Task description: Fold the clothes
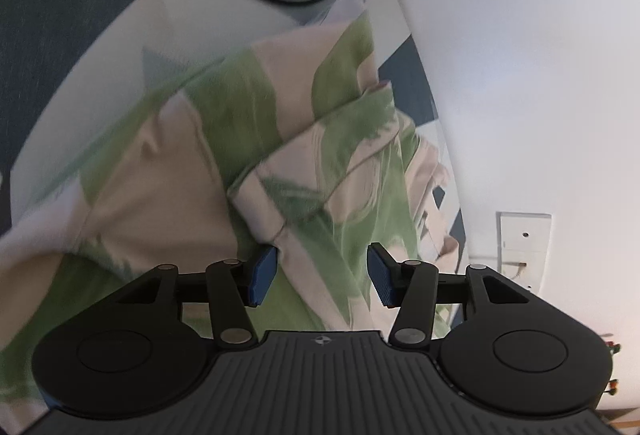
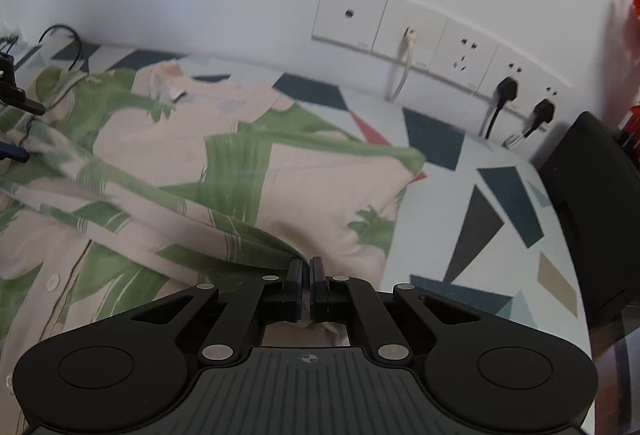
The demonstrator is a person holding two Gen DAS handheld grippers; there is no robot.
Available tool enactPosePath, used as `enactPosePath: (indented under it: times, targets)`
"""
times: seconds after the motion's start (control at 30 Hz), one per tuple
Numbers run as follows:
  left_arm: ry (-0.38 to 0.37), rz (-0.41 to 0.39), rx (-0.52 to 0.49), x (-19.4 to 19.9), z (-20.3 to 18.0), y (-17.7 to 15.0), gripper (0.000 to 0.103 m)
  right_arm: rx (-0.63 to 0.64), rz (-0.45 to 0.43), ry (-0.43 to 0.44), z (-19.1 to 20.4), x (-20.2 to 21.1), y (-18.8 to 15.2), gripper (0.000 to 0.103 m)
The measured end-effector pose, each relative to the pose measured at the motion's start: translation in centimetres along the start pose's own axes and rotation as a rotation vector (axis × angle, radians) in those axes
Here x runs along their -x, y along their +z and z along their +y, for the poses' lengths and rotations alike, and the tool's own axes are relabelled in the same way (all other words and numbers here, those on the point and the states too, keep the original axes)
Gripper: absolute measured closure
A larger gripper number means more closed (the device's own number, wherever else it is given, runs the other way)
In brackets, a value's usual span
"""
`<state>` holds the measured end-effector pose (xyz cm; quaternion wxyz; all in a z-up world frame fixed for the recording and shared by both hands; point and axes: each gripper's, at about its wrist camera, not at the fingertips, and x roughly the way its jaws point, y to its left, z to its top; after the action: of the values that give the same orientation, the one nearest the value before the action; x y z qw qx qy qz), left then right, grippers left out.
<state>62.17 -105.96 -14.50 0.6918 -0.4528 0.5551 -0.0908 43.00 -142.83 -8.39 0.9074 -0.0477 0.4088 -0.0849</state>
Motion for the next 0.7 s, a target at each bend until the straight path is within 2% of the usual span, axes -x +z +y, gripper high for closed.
enactPosePath:
  times: [0.33,0.37,0.4,0.43,0.5,0.6,0.7]
  targets:
    - [0.021,-0.052,0.039,0.5,-0.2,-0.5,0.053,-0.046,-0.041,-0.01,-0.2,1.6,-1.5,0.102]
    - [0.022,-0.063,0.041,0.6,-0.2,-0.6,0.057,-0.055,-0.045,-0.011,-0.3,1.7,-1.6,0.102]
    - [0.024,-0.085,0.03,0.9,-0.2,-0.7,0.081,-0.064,-0.049,-0.013,-0.4,1.8,-1.7,0.102]
    - [0.023,-0.114,0.004,1.2,-0.3,-0.9,0.09,-0.072,-0.052,-0.013,-0.5,1.9,-1.8,0.103]
    - [0.018,-0.133,-0.016,1.5,-0.1,-1.3,0.09,-0.085,-0.054,-0.013,-0.6,2.0,-1.9,0.103]
    - [0.041,-0.117,0.006,1.2,0.6,-1.2,0.09,-0.09,-0.057,-0.011,-0.5,2.0,-2.0,0.103]
    - [0.03,-0.098,0.045,0.5,0.8,-0.8,0.087,-0.075,-0.047,0.002,-0.3,1.9,-2.0,0.103]
